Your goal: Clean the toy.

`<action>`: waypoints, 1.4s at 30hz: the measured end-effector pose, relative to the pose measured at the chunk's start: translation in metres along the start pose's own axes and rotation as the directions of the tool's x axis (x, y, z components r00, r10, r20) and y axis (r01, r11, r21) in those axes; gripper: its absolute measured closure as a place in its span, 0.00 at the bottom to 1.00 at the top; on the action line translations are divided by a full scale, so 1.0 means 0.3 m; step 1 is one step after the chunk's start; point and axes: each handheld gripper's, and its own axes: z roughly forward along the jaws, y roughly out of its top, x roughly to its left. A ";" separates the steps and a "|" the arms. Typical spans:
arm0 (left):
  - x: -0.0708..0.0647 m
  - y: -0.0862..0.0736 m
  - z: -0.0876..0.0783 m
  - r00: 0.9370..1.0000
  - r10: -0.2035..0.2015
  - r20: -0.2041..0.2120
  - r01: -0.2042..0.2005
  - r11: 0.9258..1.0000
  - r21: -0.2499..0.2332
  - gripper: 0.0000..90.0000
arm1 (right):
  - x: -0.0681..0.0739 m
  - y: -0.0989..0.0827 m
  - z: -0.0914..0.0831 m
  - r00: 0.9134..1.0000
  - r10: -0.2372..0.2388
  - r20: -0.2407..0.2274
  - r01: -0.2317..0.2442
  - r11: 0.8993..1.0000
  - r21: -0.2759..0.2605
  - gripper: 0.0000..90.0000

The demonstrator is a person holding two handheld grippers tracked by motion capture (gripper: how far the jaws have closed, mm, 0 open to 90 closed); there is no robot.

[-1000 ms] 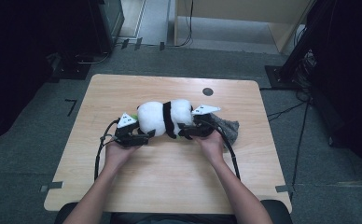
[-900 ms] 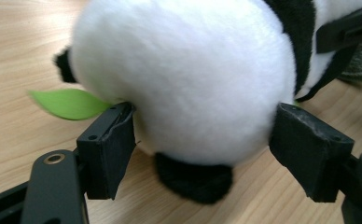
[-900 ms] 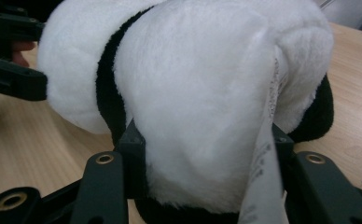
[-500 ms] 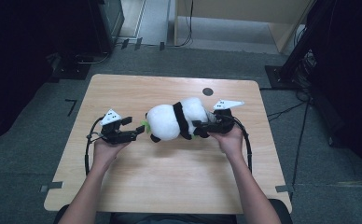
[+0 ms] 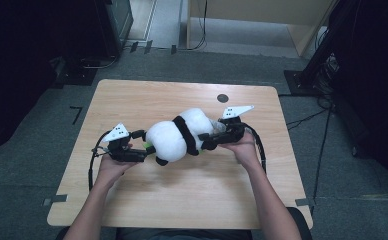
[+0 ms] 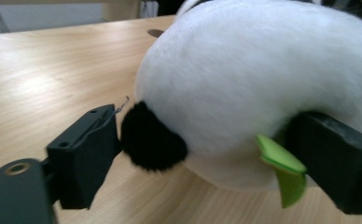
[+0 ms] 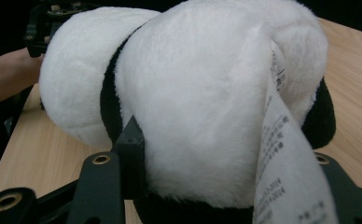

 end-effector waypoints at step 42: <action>-0.040 0.043 -0.008 0.992 -0.007 -0.127 -0.004 0.996 -0.086 0.56 | -0.056 -0.068 -0.080 0.901 0.067 0.429 -0.100 0.993 0.055 0.41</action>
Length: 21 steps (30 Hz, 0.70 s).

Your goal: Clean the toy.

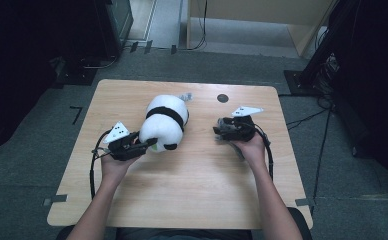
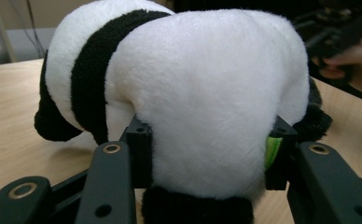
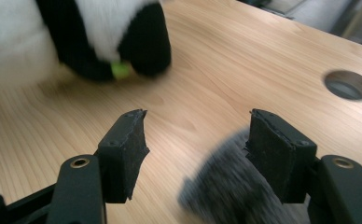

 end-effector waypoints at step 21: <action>-0.007 0.036 0.070 0.998 0.018 -0.064 -0.018 1.000 0.008 0.54 | -0.056 -0.125 -0.009 0.988 0.062 0.144 -0.084 0.985 0.153 0.83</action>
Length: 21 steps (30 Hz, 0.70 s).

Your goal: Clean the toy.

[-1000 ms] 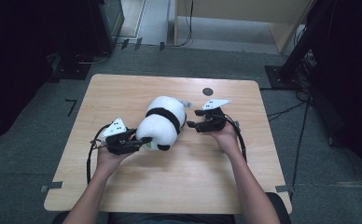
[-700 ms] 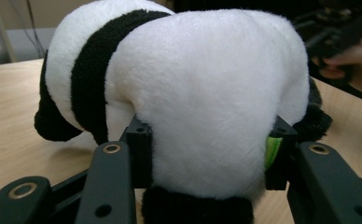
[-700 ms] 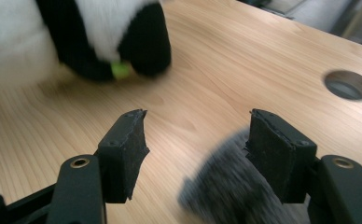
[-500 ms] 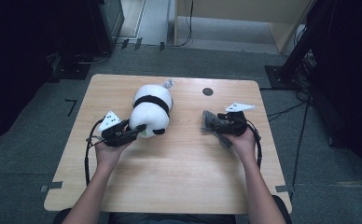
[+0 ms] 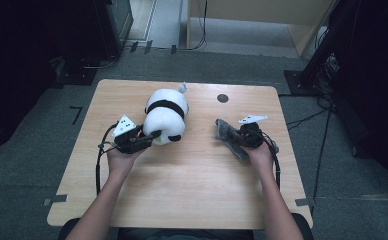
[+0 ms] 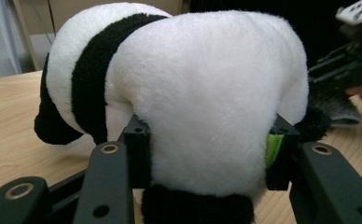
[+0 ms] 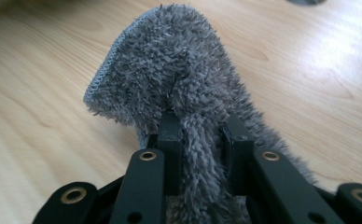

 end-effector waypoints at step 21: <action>-0.099 -0.003 0.032 0.998 0.060 -0.004 -0.060 0.998 0.019 0.54 | 0.325 0.232 -0.168 0.975 -0.124 -0.185 0.070 0.959 -0.273 0.84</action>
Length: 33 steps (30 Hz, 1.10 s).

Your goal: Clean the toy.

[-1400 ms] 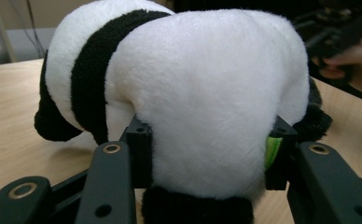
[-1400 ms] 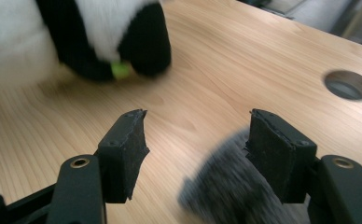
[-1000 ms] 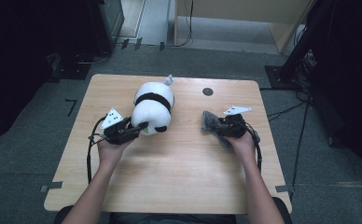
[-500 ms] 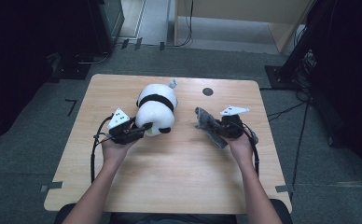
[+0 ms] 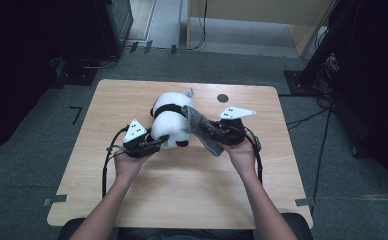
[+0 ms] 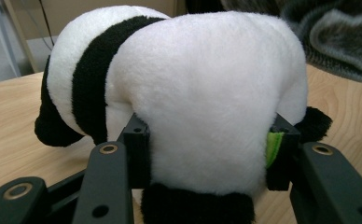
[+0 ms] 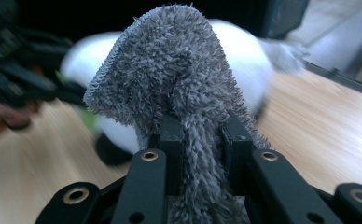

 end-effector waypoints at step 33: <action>-0.006 0.017 -0.006 0.996 -0.075 -0.044 0.075 0.997 0.014 0.54 | 0.213 -0.101 0.217 0.979 -0.123 -0.161 0.143 0.982 0.122 0.87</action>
